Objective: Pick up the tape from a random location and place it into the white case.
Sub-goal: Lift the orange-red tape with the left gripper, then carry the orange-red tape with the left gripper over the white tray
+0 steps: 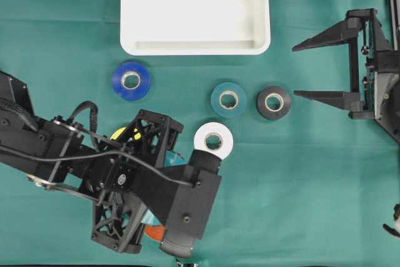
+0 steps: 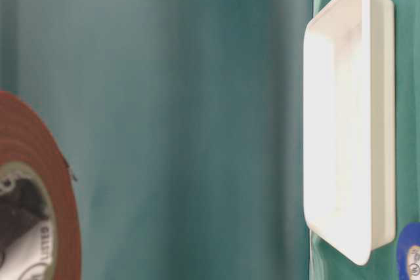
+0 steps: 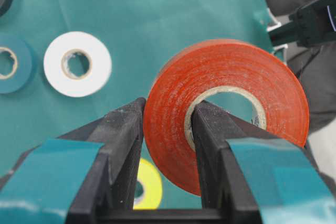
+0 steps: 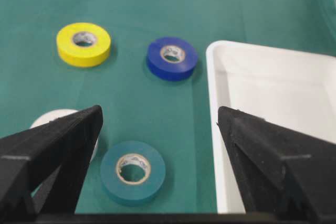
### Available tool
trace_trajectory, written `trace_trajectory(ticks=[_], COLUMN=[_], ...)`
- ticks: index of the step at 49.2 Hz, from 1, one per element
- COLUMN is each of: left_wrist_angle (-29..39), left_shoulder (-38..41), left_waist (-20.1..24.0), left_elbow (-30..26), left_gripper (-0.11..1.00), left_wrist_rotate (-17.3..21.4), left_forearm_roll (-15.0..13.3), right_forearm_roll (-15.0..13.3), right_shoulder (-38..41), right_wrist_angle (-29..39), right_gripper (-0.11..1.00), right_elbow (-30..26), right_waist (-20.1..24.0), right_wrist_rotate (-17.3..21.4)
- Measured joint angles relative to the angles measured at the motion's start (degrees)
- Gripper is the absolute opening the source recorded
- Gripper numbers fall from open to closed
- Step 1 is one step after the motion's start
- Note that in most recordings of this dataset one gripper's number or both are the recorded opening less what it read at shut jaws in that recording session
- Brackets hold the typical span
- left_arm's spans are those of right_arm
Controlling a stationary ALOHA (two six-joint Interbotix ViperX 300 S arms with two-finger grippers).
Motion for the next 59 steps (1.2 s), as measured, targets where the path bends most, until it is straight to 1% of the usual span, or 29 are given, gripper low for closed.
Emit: trace_trajectory(ticks=[13, 23, 40, 46, 59], left_wrist_angle=[0.00, 0.00, -0.18, -0.35, -0.44], left_shoulder=[-0.09, -0.79, -4.31, -6.06, -9.32], left_waist=[0.44, 3.43, 13.62, 18.37, 27.16], left_elbow=[0.00, 0.35, 6.50, 8.61, 12.57], left_gripper=[0.24, 0.24, 0.24, 0.24, 0.24], left_wrist_rotate=[0.00, 0.09, 0.09, 0.09, 0.26], left_forearm_roll=[0.35, 0.35, 0.44, 0.44, 0.44], right_forearm_roll=[0.00, 0.00, 0.00, 0.00, 0.00], right_shoulder=[0.00, 0.00, 0.00, 0.00, 0.00], right_wrist_angle=[0.09, 0.44, 1.32, 1.58, 1.58], right_gripper=[0.90, 0.90, 0.90, 0.90, 0.90], right_elbow=[0.00, 0.00, 0.00, 0.00, 0.00], right_waist=[0.00, 0.00, 0.00, 0.00, 0.00], right_wrist_rotate=[0.00, 0.00, 0.00, 0.00, 0.00])
